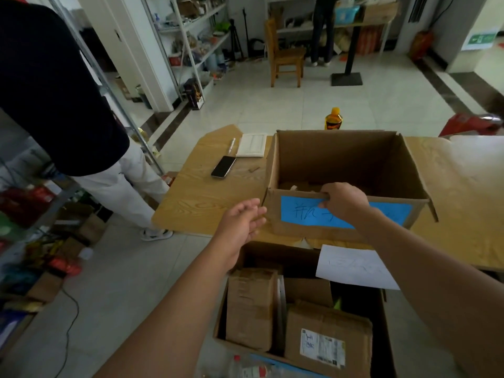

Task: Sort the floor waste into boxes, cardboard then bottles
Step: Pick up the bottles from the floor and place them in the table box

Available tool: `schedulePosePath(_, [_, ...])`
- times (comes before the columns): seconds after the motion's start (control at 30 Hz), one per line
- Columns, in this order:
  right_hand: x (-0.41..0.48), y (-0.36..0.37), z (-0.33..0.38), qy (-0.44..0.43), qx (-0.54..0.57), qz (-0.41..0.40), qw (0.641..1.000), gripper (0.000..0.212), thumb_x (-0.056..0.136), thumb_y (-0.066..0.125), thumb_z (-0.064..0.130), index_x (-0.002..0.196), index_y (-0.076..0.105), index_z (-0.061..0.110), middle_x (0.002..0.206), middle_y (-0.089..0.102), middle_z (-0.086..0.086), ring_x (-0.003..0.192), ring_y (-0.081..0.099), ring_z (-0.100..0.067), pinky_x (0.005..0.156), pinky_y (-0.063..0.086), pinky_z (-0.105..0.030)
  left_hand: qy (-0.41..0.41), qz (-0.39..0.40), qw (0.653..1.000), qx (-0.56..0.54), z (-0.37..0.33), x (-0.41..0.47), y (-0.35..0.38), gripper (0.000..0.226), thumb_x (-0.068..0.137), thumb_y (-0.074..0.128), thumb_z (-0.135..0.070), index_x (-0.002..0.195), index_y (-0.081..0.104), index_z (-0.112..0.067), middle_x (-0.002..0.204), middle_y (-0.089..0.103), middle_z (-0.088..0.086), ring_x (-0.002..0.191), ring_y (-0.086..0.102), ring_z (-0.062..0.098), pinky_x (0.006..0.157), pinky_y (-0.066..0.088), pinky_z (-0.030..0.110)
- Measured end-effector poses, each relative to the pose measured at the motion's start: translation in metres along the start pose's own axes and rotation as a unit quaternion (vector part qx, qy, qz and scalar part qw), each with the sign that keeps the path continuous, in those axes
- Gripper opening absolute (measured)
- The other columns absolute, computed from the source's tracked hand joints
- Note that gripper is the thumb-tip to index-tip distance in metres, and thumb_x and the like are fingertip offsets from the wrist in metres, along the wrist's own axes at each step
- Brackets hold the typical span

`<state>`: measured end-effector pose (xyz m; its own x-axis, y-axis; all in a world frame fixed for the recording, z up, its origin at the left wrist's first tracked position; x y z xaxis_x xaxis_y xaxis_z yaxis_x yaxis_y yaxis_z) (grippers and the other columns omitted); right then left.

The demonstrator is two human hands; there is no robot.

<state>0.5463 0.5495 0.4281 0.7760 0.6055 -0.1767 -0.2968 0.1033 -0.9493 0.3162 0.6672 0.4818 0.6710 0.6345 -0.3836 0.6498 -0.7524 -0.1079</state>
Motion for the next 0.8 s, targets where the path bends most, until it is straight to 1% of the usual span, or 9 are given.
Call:
schedulePosePath(0.07, [-0.007,-0.003,-0.001,0.011,0.010,0.022,1.000,0.014,0.091,0.064,0.029,0.103,0.057,0.027,0.087,0.062,0.004,0.073,0.064,-0.011,0.063,0.058,-0.025,0.007,0.003,1.000,0.007,0.003,-0.006,0.001,0.025,0.100,0.049,-0.025,0.121,0.060,-0.027,0.112,0.070,-0.009,0.104,0.066,0.010,0.091,0.053,0.033])
schedulePosePath(0.13, [-0.016,-0.010,0.005,-0.006,0.031,0.024,0.999,0.035,0.089,0.068,0.030,0.121,0.054,0.028,0.105,0.064,0.001,0.091,0.065,-0.016,0.084,0.058,-0.036,0.020,-0.001,0.999,0.026,0.004,-0.016,-0.002,0.019,0.098,0.051,-0.026,0.113,0.063,-0.025,0.107,0.071,-0.006,0.099,0.067,0.011,0.082,0.054,0.028])
schedulePosePath(0.23, [-0.046,-0.027,0.031,-0.073,0.076,-0.055,0.993,0.064,0.087,0.070,0.030,0.144,0.040,0.025,0.146,0.046,-0.001,0.136,0.042,-0.023,0.116,0.031,-0.046,0.062,-0.032,0.992,0.103,0.010,-0.038,-0.029,0.014,0.096,0.055,-0.034,0.097,0.065,-0.024,0.095,0.071,-0.003,0.089,0.067,0.010,0.072,0.050,0.023])
schedulePosePath(0.33, [-0.111,-0.024,0.079,-0.112,0.197,-0.090,0.970,0.050,0.093,0.063,0.030,0.140,0.045,0.025,0.141,0.049,0.001,0.128,0.047,-0.020,0.098,0.045,-0.035,0.069,-0.085,0.982,0.154,0.035,-0.081,-0.082,0.019,0.095,0.057,-0.038,0.081,0.063,-0.026,0.080,0.069,-0.008,0.076,0.064,0.003,0.071,0.048,0.026])
schedulePosePath(0.4, [-0.166,0.002,0.111,-0.104,0.292,-0.044,0.950,0.038,0.096,0.059,0.029,0.132,0.051,0.025,0.126,0.056,0.002,0.109,0.053,-0.016,0.080,0.043,-0.026,0.056,-0.131,0.975,0.170,0.063,-0.122,-0.123,0.023,0.093,0.060,-0.035,0.073,0.061,-0.023,0.073,0.066,-0.006,0.070,0.061,0.007,0.069,0.045,0.029])
schedulePosePath(0.53, [-0.285,0.100,0.175,-0.138,0.367,0.096,0.915,0.027,0.095,0.059,0.017,0.122,0.061,0.014,0.111,0.064,-0.003,0.102,0.060,-0.020,0.078,0.043,-0.028,-0.016,-0.237,0.956,0.170,0.147,-0.243,-0.215,0.030,0.092,0.058,-0.033,0.067,0.054,-0.018,0.062,0.055,0.000,0.061,0.051,0.015,0.065,0.040,0.032])
schedulePosePath(0.63, [-0.378,0.178,0.219,-0.166,0.337,0.225,0.899,0.018,0.094,0.059,0.012,0.110,0.064,0.010,0.095,0.065,-0.009,0.094,0.065,-0.034,0.065,0.049,-0.024,-0.107,-0.345,0.923,0.135,0.233,-0.360,-0.275,0.027,0.096,0.055,-0.033,0.079,0.060,-0.013,0.067,0.055,-0.002,0.068,0.055,0.022,0.066,0.040,0.031])
schedulePosePath(0.73, [-0.463,0.241,0.267,-0.249,0.270,0.291,0.884,0.027,0.089,0.066,0.008,0.116,0.063,0.005,0.090,0.064,-0.002,0.095,0.064,-0.037,0.063,0.040,-0.005,-0.187,-0.429,0.878,0.096,0.313,-0.472,-0.308,0.026,0.096,0.055,-0.037,0.076,0.058,-0.020,0.069,0.055,0.000,0.068,0.055,0.027,0.057,0.038,0.028])
schedulePosePath(0.8, [-0.518,0.266,0.304,-0.296,0.244,0.327,0.864,0.032,0.085,0.070,0.016,0.116,0.065,0.007,0.087,0.064,-0.001,0.093,0.064,-0.034,0.073,0.044,-0.015,-0.214,-0.465,0.854,0.090,0.354,-0.537,-0.320,0.028,0.096,0.053,-0.038,0.083,0.062,-0.015,0.074,0.058,0.005,0.068,0.055,0.022,0.055,0.038,0.026])
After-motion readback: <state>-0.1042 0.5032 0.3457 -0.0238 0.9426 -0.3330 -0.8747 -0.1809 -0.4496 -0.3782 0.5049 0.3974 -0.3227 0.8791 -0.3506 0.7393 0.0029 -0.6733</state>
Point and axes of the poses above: each hand's wrist, its own x-axis towards the middle knuckle, its own y-axis out of the palm, z = x × y, the point moved 3 cm from there along x, towards the middle knuckle
